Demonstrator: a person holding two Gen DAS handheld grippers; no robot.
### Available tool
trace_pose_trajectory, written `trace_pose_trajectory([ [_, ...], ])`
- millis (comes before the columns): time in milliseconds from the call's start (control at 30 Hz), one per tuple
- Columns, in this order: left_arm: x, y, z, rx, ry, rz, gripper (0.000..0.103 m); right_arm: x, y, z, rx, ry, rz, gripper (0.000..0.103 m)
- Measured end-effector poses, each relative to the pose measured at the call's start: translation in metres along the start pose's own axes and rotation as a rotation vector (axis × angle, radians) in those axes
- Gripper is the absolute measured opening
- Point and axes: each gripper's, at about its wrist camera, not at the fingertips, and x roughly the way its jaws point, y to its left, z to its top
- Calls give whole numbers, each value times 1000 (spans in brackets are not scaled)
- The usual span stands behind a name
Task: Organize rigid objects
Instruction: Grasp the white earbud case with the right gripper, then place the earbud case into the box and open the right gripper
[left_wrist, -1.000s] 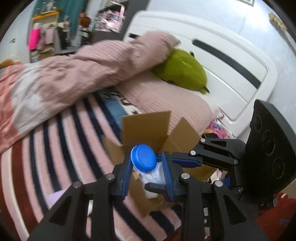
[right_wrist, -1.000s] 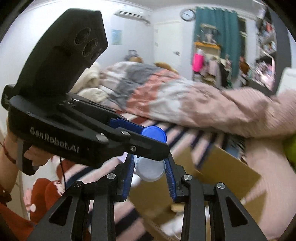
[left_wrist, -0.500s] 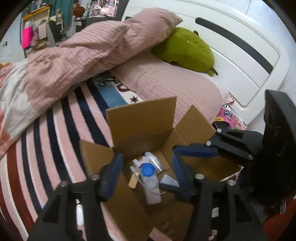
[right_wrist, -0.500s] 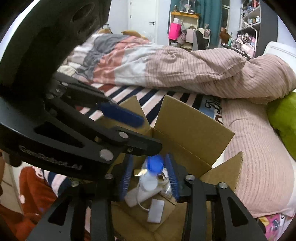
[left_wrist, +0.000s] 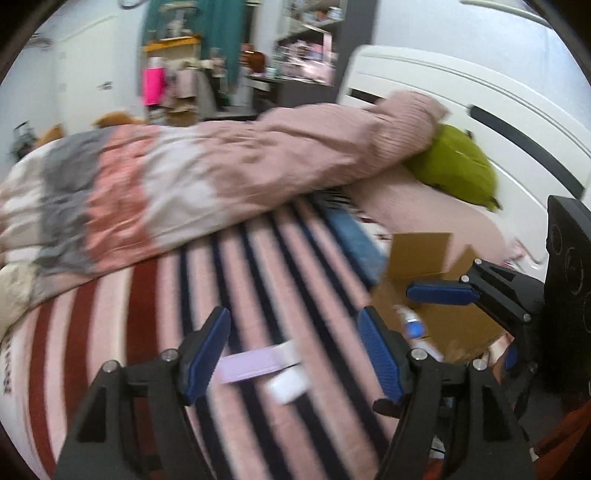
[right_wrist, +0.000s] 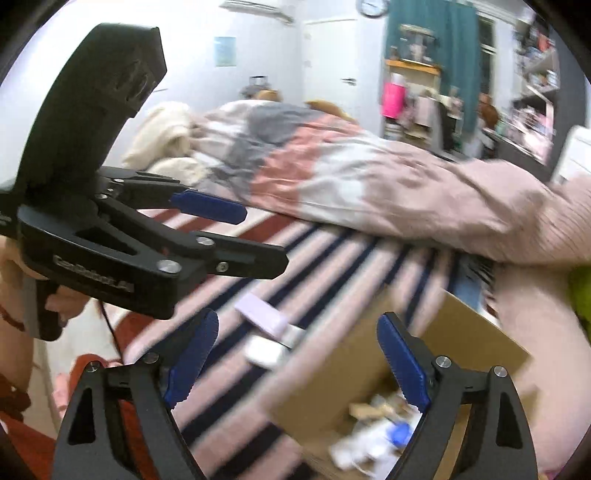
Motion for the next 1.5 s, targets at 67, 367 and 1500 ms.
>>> trace_pose_trajectory([
  [67, -8, 24, -14, -25, -7, 52, 69, 19, 23, 9, -25, 5, 50, 86],
  [367, 6, 106, -86, -157, 60, 131, 70, 120, 77, -15, -5, 156, 174, 86],
  [1500, 38, 71, -83, -138, 114, -157, 70, 128, 63, -51, 75, 99, 65, 50],
])
